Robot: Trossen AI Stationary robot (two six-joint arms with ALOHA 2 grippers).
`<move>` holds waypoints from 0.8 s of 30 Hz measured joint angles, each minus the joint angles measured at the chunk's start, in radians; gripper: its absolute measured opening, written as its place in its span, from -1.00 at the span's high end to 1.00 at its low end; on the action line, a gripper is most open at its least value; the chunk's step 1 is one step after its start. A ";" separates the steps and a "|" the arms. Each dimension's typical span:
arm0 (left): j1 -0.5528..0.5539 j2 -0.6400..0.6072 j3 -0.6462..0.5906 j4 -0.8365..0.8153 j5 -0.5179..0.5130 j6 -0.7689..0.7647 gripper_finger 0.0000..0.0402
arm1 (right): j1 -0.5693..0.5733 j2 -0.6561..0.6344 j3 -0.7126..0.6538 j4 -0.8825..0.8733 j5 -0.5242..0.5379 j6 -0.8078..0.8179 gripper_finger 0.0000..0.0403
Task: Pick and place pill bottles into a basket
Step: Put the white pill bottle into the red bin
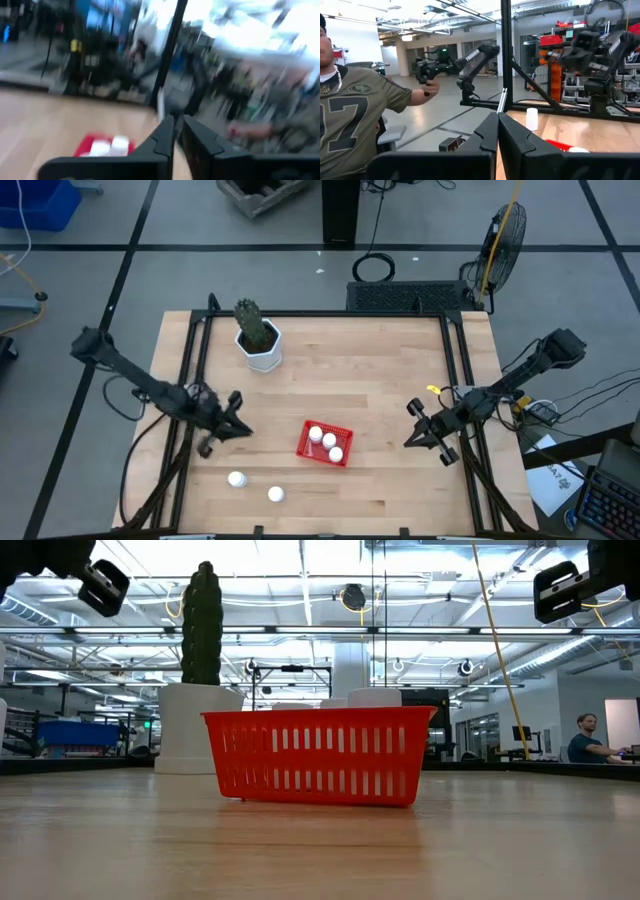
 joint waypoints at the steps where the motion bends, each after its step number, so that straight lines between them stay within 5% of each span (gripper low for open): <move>1: -0.017 0.063 0.033 -0.037 -0.028 -0.001 0.90 | 0.000 0.000 0.000 0.000 0.000 0.000 0.98; 12: -0.181 0.582 0.536 -0.549 -0.075 -0.136 0.78 | 0.000 0.000 -0.001 0.000 0.000 0.000 0.98; 17: -0.206 0.725 0.699 -0.764 -0.192 -0.231 0.48 | 0.000 0.000 -0.002 -0.001 0.000 0.000 0.98; 24: -0.202 0.845 0.737 -0.788 -0.194 -0.420 -0.13 | 0.000 0.000 -0.002 0.000 0.000 0.000 0.98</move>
